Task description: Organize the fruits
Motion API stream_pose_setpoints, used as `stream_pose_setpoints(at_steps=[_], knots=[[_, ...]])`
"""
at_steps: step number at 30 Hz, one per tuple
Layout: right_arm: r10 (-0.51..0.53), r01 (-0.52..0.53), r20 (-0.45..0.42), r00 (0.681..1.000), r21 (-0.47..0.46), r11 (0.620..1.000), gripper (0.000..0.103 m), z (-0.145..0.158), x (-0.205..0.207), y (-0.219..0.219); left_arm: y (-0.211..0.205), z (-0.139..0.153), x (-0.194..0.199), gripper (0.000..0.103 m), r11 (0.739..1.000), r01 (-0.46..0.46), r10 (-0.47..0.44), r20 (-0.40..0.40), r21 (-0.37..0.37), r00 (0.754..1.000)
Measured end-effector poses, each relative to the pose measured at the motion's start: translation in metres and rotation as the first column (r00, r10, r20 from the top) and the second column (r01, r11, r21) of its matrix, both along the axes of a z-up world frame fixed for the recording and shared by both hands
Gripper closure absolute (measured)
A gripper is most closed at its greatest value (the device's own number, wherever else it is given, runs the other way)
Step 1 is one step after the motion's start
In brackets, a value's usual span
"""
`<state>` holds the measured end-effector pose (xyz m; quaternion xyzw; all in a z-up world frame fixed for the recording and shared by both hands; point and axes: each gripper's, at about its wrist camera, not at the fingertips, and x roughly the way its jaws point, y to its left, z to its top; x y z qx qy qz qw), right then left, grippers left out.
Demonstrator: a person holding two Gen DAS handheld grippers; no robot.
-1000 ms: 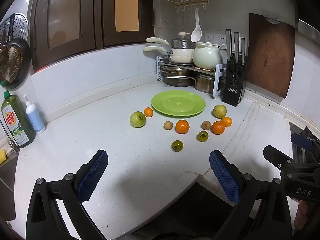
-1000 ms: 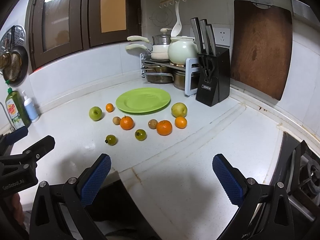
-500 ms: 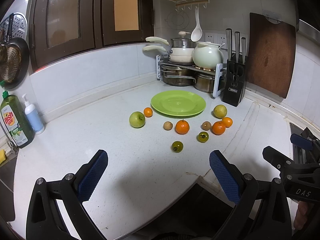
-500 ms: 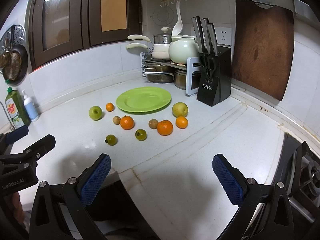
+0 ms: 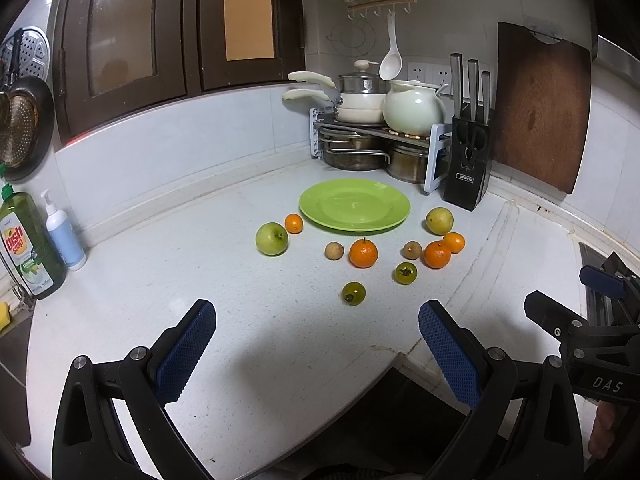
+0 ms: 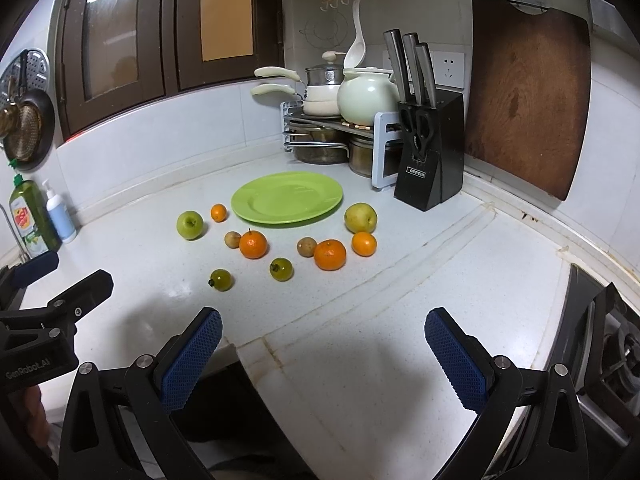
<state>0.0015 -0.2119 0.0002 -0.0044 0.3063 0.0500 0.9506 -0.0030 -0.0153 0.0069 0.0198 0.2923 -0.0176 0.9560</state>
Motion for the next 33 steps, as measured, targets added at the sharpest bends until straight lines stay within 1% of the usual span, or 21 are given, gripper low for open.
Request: stream_pose_setpoints(at_steps=[14, 21, 26, 28, 33], knots=[[0.0, 0.0, -0.013, 1.0, -0.006, 1.0, 0.0, -0.002, 0.01, 0.003, -0.005, -0.003, 0.002, 0.0, 1.0, 0.003, -0.003, 0.0, 0.002, 1.0], [0.005, -0.005, -0.03, 1.0, -0.013, 1.0, 0.0, -0.005, 0.024, 0.006, -0.008, -0.011, 0.02, 0.0, 0.999, 0.038, -0.038, -0.023, 0.007, 0.999], [0.016, -0.017, -0.047, 0.999, -0.022, 1.0, 0.0, -0.01, 0.037, 0.01, -0.007, -0.016, 0.039, 0.008, 0.996, 0.085, -0.084, -0.049, 0.018, 0.995], [0.024, -0.025, -0.053, 0.998, -0.025, 0.999, 0.001, -0.012, 0.043, 0.012, -0.008, -0.02, 0.048, 0.014, 0.993, 0.113, -0.111, -0.067, 0.021, 0.992], [0.048, -0.051, -0.095, 0.994, -0.033, 0.998, 0.011, -0.021, 0.062, 0.021, -0.009, -0.031, 0.071, 0.026, 0.983, 0.184, -0.18, -0.112, 0.027, 0.977]])
